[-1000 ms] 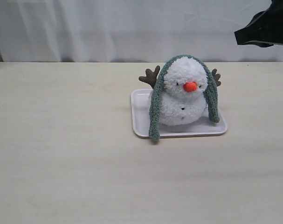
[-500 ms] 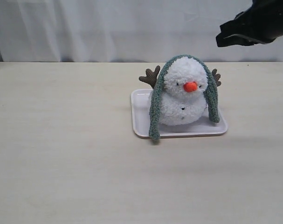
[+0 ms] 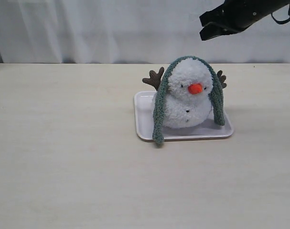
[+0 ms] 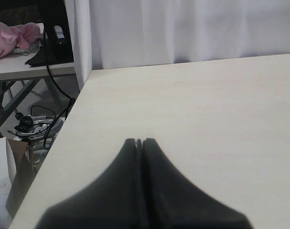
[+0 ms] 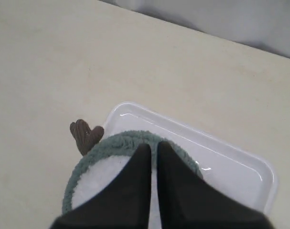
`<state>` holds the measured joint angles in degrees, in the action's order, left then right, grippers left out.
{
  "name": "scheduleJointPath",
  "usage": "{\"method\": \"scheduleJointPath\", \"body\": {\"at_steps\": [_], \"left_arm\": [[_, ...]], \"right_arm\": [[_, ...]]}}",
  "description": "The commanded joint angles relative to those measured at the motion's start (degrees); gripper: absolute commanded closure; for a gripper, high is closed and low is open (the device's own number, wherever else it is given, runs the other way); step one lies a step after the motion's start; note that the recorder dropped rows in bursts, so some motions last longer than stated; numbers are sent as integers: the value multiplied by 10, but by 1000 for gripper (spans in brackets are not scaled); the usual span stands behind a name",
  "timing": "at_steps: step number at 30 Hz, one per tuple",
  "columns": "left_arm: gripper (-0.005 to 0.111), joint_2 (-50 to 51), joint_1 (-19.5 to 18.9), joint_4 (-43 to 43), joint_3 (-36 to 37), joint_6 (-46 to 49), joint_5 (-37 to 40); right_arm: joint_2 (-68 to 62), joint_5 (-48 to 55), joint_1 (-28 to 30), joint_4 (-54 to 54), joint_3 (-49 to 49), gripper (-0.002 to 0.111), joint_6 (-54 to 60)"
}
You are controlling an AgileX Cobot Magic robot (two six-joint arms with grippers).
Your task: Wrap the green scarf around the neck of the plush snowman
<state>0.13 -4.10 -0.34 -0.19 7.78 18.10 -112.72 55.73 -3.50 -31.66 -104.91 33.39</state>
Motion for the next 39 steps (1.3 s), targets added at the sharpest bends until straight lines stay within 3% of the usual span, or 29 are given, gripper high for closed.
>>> {"method": "scheduleJointPath", "body": {"at_steps": [1, 39], "left_arm": [[107, -1, 2, -2, 2, -1, -4], [107, -1, 2, -2, 2, -1, -4]], "right_arm": [[-54, 36, 2, 5, -66, 104, -12], [-178, 101, 2, 10, -79, 104, 10]]}}
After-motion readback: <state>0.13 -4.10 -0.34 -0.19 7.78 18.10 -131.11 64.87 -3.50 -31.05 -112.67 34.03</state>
